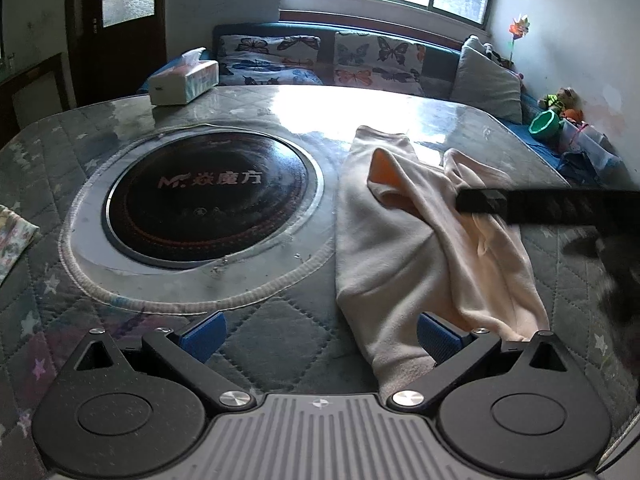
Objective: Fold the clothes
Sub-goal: 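Grasp the sweatshirt sleeve cuff with the right gripper and lift it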
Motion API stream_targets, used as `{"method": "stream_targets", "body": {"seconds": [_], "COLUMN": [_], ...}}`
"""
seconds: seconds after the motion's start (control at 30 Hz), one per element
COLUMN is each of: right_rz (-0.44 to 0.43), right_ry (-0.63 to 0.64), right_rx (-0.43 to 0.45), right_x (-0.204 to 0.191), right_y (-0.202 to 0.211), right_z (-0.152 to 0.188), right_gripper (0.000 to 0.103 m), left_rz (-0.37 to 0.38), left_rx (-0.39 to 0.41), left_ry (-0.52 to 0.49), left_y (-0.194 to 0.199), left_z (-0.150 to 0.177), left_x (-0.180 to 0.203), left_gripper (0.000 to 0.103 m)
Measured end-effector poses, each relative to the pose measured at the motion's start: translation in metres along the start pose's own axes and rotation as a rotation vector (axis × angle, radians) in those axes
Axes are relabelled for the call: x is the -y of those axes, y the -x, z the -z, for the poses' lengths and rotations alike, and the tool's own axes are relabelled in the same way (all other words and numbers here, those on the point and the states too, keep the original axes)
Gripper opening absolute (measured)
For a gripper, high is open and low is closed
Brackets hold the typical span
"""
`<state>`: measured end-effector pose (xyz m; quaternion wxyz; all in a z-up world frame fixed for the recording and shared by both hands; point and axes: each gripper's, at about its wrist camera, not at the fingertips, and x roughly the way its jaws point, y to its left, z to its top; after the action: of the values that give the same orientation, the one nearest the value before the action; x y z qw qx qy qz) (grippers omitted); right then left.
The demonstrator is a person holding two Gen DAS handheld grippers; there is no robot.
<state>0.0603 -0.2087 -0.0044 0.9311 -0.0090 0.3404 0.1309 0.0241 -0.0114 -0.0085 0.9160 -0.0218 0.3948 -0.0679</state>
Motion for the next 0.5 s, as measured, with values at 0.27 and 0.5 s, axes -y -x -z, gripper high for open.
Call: {"method": "stream_targets", "body": {"seconds": [0.27,0.5], "right_rz": [-0.065,-0.09], "right_ry": [0.064,0.147], "right_rx": [-0.017,-0.05], "right_x": [-0.011,-0.024], "right_y": [-0.037,-0.063], "right_z": [-0.034,-0.045], "right_gripper": [0.076,0.063], "left_rz": [0.026,0.033], "left_rx": [-0.006,-0.022], "left_ry": [-0.035,-0.034], "left_y": [-0.008,-0.015], "left_z": [0.002,0.004], "left_x": [0.008,0.009], "left_gripper": [0.103,0.102]}}
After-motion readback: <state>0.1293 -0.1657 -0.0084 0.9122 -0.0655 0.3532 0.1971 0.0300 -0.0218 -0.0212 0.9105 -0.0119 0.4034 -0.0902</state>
